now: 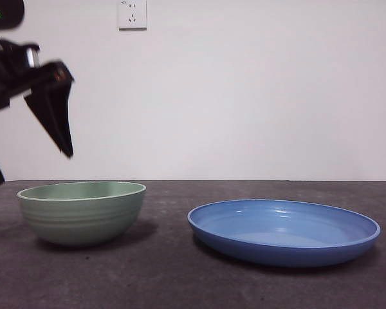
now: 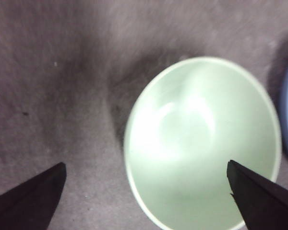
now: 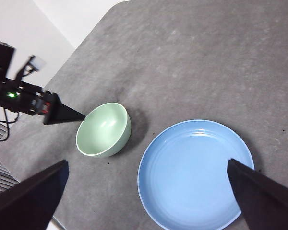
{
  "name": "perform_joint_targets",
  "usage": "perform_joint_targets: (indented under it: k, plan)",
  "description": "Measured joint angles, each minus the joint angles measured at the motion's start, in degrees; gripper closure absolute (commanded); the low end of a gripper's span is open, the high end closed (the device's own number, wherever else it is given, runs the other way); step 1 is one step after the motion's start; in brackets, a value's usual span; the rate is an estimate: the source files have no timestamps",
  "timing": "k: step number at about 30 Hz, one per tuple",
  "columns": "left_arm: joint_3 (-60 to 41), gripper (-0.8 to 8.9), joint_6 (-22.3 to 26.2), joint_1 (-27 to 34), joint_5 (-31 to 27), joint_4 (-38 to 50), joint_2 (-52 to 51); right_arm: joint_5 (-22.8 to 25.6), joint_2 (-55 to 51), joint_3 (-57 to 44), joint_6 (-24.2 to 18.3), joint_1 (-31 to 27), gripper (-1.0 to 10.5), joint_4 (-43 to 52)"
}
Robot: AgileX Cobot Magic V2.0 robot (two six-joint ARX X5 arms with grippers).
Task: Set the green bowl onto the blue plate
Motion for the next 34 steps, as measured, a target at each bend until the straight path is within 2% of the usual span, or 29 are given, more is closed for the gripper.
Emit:
perform_joint_targets:
  k: [4,10,22,26,28,34]
  plan:
    - [0.1,1.73,0.5,0.0,0.0,1.3,4.2,0.0,0.0,0.0,0.0,0.0,3.4,0.0]
    - [2.1,3.02,0.9,0.0,-0.1,1.9,8.8,0.0,0.0,0.0,0.0,0.0,3.4,0.0]
    - [2.6,7.58,1.0,0.0,-0.2,1.7,10.8,0.0,0.0,0.0,0.0,0.0,3.4,0.0]
    - [2.6,7.66,1.1,0.0,-0.3,1.7,10.8,0.0,0.0,0.0,0.0,0.0,3.4,0.0]
    - [2.6,8.04,1.2,0.0,-0.3,1.6,10.8,0.0,0.0,0.0,0.0,0.0,3.4,0.0]
    - [3.0,8.04,1.2,0.0,-0.5,0.8,10.8,0.0,0.0,0.0,0.0,0.0,3.4,0.0]
